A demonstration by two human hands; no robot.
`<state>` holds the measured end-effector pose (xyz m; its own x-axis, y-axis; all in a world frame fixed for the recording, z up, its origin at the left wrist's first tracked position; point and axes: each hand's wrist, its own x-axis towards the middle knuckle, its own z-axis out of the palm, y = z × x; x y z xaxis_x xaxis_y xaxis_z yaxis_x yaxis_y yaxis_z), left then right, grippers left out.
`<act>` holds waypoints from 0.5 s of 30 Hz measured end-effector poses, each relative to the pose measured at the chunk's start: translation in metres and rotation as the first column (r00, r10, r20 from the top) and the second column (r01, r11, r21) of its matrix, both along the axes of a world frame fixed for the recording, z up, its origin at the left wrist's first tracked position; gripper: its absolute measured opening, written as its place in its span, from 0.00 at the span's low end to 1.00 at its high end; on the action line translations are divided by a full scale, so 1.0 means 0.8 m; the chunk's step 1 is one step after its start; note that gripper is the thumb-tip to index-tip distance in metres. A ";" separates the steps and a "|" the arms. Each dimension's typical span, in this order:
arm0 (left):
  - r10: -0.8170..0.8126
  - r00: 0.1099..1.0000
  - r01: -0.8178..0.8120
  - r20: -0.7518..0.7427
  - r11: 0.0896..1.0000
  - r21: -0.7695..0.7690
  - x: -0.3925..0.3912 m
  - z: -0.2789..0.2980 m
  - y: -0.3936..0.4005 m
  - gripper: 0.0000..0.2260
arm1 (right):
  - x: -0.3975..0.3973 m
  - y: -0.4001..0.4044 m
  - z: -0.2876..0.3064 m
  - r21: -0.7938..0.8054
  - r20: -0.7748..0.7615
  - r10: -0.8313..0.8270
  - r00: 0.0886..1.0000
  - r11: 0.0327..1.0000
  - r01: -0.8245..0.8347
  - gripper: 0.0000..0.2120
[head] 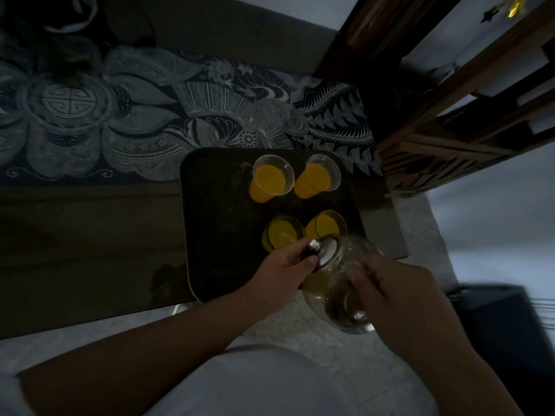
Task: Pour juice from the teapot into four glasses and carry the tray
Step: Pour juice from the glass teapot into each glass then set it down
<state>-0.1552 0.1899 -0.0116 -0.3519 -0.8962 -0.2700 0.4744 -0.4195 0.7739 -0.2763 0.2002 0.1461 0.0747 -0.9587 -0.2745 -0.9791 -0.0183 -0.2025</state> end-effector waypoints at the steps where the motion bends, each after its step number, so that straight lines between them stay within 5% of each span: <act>1: -0.002 1.000 0.002 0.012 1.000 0.001 0.000 0.000 0.000 0.15 | -0.001 0.001 0.000 0.003 -0.001 -0.002 1.000 1.000 0.002 0.11; 15: -0.041 0.976 0.056 0.215 0.996 -0.065 0.000 0.004 0.003 0.16 | -0.025 0.040 -0.026 -0.052 0.245 -0.183 0.952 0.978 0.201 0.12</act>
<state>-0.1549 0.1920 -0.0081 -0.3369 -0.8989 -0.2800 0.2759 -0.3786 0.8835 -0.2963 0.2326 0.1255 -0.0585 -0.9785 -0.1980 -0.8892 0.1413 -0.4352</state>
